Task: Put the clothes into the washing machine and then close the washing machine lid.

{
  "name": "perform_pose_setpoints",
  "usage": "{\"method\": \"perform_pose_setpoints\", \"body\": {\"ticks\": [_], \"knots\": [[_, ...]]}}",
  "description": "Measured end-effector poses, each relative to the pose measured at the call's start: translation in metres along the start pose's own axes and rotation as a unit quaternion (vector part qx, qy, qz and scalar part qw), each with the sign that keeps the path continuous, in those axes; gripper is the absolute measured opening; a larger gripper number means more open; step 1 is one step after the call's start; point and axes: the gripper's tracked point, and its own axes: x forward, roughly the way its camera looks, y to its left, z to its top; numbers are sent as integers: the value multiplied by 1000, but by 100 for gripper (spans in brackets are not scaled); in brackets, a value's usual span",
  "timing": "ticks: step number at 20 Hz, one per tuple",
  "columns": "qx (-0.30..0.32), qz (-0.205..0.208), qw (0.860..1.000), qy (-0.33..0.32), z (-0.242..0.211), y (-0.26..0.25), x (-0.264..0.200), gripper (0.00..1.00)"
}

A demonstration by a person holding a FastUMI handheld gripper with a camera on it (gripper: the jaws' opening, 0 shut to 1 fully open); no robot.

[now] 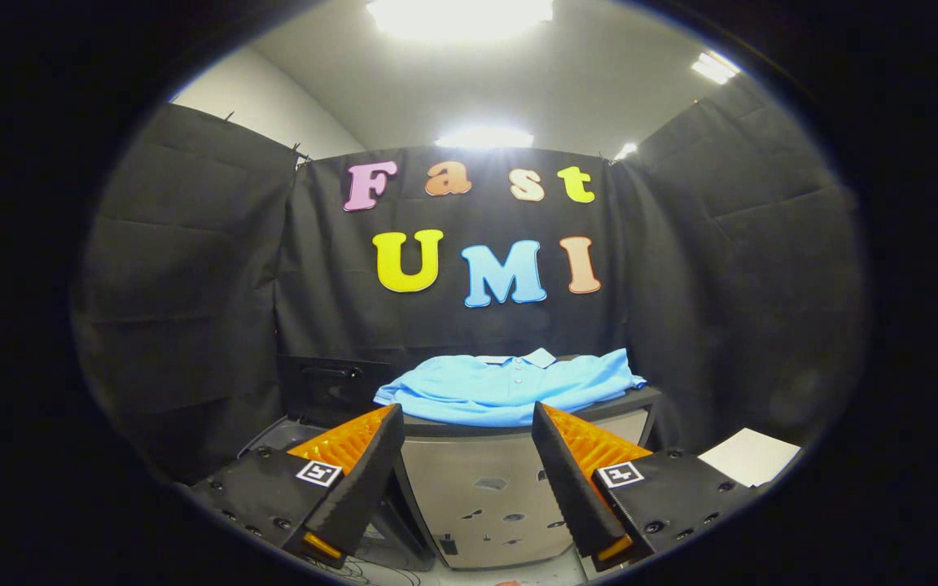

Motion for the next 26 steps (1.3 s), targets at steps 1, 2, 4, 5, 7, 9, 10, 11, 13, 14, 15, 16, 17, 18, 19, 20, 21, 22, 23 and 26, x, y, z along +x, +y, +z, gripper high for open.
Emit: {"method": "perform_pose_setpoints", "body": {"ticks": [1, 2, 4, 5, 7, 9, 10, 11, 13, 14, 15, 16, 17, 18, 19, 20, 21, 22, 23, 26], "knots": [[1, -2, 1000, -2, 6, -3, 6, 98], [2, -3, 1000, -2, 11, -6, 12, 98], [5, 0, 1000, 2, 17, -7, 26, 98], [4, 1, 1000, 4, 21, -10, 35, 98], [-1, 2, 1000, 9, 27, -13, 50, 98], [-7, 3, 1000, 14, 32, -18, 67, 98], [-9, 5, 1000, 18, 33, -20, 76, 98], [-11, 7, 1000, 24, 33, -22, 86, 98], [-18, 7, 999, 36, 33, -29, 106, 98], [-20, 8, 999, 40, 33, -31, 116, 98], [-22, 11, 999, 45, 34, -33, 127, 98], [-24, 14, 998, 50, 34, -34, 138, 98], [-28, 19, 998, 58, 33, -35, 150, 98], [-31, 23, 997, 66, 31, -37, 162, 98], [-35, 26, 996, 72, 29, -40, 170, 98], [-40, 28, 996, 78, 29, -43, 180, 98], [-43, 29, 995, 84, 26, -45, 189, 98], [-46, 32, 994, 93, 23, -48, 199, 98], [-49, 36, 993, 103, 18, -49, 207, 98], [-55, 46, 988, 135, 3, -55, 229, 98]]}}
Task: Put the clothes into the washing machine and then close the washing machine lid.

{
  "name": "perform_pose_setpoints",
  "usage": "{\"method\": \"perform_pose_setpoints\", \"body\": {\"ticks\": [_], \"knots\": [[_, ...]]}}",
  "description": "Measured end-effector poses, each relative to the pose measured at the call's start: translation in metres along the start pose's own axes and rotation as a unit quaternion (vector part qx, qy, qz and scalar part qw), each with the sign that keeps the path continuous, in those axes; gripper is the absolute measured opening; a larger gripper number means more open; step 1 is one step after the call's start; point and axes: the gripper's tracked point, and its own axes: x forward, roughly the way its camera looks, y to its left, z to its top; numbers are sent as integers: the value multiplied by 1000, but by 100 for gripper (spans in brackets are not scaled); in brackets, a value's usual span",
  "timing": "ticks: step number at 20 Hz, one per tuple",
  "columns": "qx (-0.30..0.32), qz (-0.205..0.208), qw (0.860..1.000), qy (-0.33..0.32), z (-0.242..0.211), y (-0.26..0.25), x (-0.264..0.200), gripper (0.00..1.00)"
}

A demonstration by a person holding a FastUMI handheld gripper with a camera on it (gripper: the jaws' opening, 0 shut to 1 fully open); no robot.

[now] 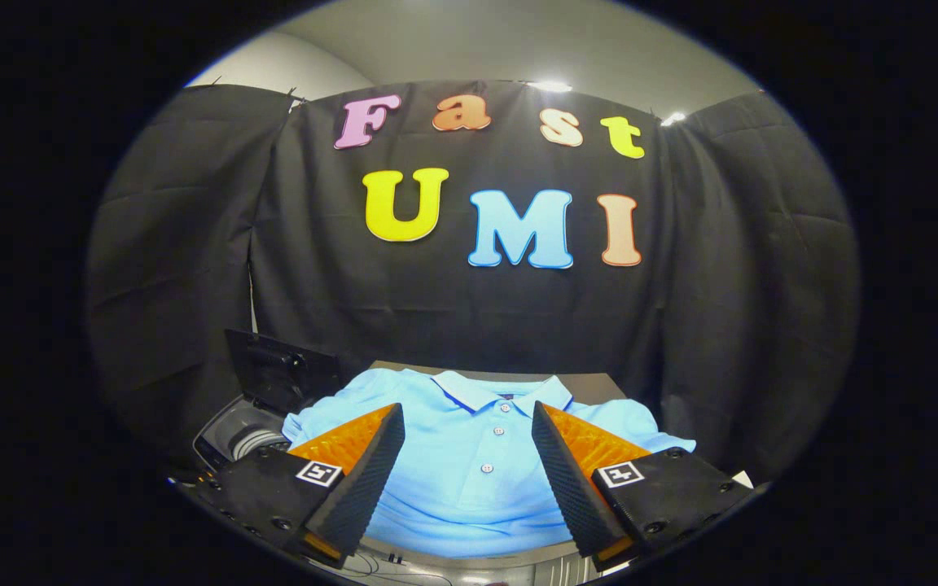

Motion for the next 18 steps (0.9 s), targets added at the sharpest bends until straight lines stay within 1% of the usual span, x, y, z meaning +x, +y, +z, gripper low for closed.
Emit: {"method": "perform_pose_setpoints", "body": {"ticks": [4, 8, 11, 16, 18], "knots": [[-8, 17, 999, 44, -17, -6, 28, 98], [-4, 38, 995, 91, -37, -9, 49, 98], [-8, 43, 992, 117, -53, -14, 59, 98], [-26, 51, 989, 137, -64, -11, 64, 98], [-18, 54, 988, 141, -66, -10, 64, 98]]}}
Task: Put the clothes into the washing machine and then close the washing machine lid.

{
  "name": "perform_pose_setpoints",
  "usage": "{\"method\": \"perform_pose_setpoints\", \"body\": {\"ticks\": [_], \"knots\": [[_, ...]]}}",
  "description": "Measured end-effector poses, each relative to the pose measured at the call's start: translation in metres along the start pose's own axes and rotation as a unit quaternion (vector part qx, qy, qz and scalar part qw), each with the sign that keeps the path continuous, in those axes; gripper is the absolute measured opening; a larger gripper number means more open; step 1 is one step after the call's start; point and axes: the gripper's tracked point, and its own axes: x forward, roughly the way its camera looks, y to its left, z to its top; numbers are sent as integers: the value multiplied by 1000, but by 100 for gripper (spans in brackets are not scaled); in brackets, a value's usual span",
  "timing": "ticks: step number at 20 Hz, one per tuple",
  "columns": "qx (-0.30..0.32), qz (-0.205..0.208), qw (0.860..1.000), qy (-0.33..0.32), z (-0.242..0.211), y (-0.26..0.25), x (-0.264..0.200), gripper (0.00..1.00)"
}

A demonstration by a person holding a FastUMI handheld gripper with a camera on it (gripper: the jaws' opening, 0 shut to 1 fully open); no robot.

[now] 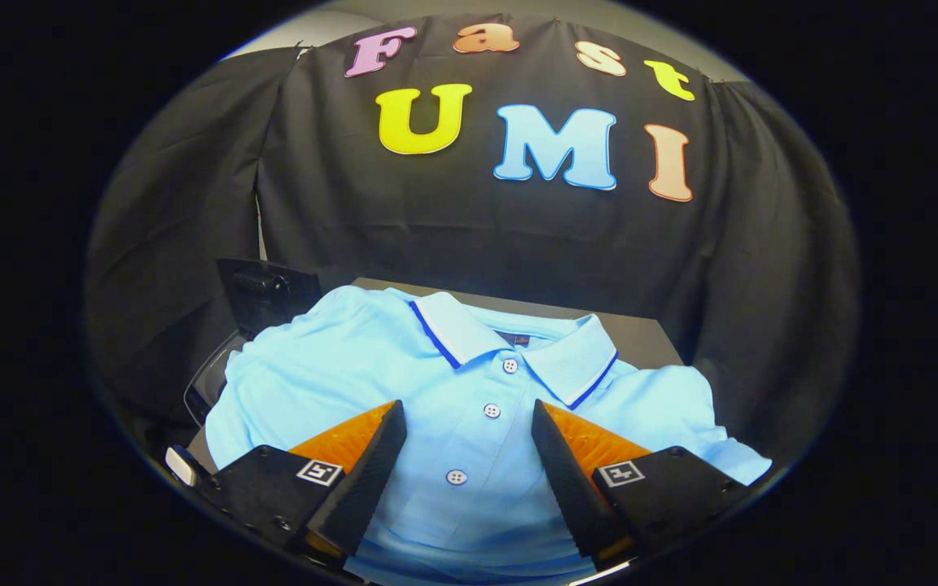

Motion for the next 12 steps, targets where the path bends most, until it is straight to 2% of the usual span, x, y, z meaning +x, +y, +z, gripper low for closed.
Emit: {"method": "perform_pose_setpoints", "body": {"ticks": [3, 6, 7, 8, 9, 11, 12], "knots": [[29, 11, 1000, 7, -2, 2, 1, 93], [29, 4, 999, 18, -1, 2, -3, 80], [39, 5, 999, 15, 0, 7, 1, 80], [54, -2, 999, 8, -1, 14, -2, 55], [43, -2, 999, 4, -2, 17, -2, 29], [50, -6, 999, -2, -4, 17, -5, 29], [57, -11, 998, -8, 0, 15, -7, 9]]}}
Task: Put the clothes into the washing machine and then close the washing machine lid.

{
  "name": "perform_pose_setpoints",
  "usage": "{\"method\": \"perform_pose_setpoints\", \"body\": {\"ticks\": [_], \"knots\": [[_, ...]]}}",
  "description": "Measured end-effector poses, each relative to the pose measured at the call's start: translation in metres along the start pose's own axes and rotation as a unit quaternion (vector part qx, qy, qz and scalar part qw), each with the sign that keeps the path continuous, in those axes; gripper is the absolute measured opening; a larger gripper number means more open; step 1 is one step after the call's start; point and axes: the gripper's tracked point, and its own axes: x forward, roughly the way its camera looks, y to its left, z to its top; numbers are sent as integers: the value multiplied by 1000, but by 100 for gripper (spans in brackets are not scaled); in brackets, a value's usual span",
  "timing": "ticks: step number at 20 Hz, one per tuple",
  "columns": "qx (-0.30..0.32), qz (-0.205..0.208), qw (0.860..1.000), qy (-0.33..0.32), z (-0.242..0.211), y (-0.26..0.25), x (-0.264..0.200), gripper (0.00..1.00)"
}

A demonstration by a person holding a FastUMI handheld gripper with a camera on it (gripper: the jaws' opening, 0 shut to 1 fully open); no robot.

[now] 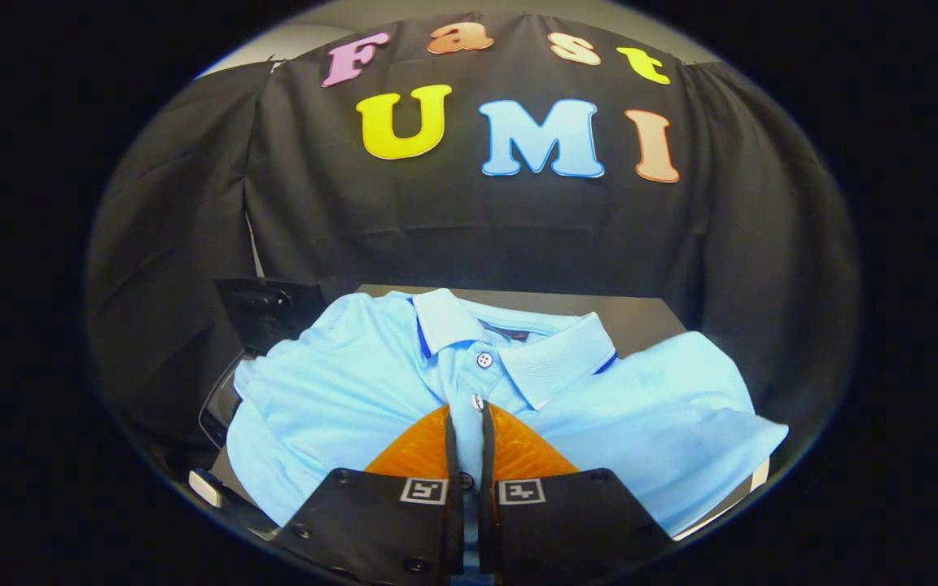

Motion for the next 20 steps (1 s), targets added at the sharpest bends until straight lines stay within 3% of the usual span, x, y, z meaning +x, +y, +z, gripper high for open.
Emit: {"method": "perform_pose_setpoints", "body": {"ticks": [2, 12, 20], "knots": [[16, 0, 1000, -4, 1, 9, -3, 2], [25, 67, 994, -83, 57, 103, -35, 1], [5, 127, 986, -106, 86, 202, -40, 1]]}}
